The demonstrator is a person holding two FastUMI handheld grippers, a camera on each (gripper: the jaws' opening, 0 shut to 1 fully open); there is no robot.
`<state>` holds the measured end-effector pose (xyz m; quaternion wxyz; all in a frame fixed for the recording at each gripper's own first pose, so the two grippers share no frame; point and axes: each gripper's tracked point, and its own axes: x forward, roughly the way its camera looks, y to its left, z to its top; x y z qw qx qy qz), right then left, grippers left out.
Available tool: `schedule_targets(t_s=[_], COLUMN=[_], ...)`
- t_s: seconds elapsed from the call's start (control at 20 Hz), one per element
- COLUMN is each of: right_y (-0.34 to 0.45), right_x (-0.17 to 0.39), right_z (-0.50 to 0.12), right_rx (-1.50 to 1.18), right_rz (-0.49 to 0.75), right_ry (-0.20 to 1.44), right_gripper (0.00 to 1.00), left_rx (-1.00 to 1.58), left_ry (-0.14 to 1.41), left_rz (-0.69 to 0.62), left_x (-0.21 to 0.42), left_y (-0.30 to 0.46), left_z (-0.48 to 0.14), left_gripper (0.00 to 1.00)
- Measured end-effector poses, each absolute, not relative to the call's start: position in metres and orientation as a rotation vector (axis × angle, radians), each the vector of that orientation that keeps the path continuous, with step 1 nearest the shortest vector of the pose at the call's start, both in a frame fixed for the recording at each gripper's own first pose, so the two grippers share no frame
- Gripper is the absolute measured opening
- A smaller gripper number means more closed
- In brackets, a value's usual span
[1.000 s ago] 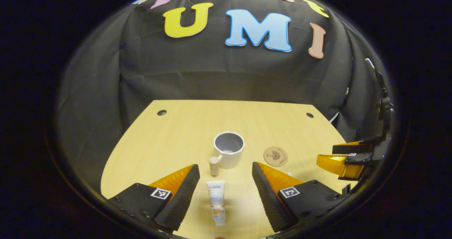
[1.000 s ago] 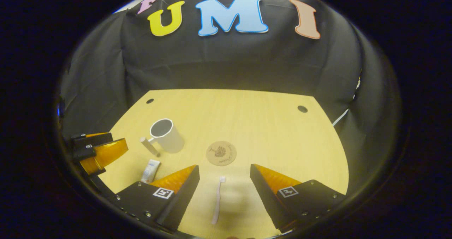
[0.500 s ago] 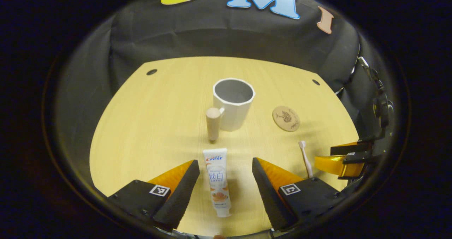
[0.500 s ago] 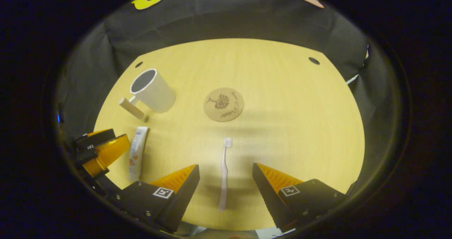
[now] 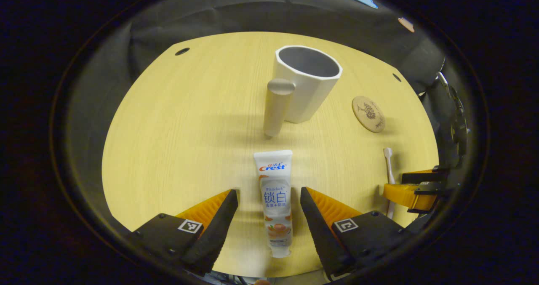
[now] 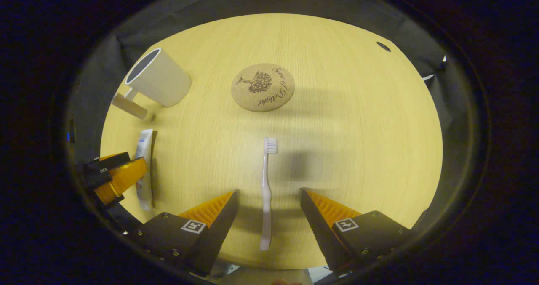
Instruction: Put the toothbrush and toothpaste on the desktop into the cup, then pick up the cup and place it on the coaster on the desktop.
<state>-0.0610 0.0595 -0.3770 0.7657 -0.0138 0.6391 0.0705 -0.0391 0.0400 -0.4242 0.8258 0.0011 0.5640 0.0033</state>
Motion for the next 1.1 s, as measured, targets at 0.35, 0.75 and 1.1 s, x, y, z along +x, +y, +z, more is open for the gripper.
schedule_targets(t_s=[0.35, 0.75, 1.1], right_y=[0.057, 0.058, 0.057], right_x=[-0.058, -0.057, -0.066], right_z=[-0.385, -0.387, -0.384], right_rx=[-0.064, -0.059, -0.061], right_rz=[0.113, 0.078, 0.066], right_ry=[1.454, 1.576, 1.627], right_gripper=[0.93, 0.94, 0.50], left_rx=[0.039, 0.095, 0.118], left_ry=[1.308, 1.387, 1.433], left_rz=[0.050, 0.002, -0.021], left_x=[-0.029, 0.027, 0.053], left_y=[0.052, 0.055, -0.005], left_z=[-0.407, -0.334, -0.301], left_gripper=[0.98, 0.96, 0.52])
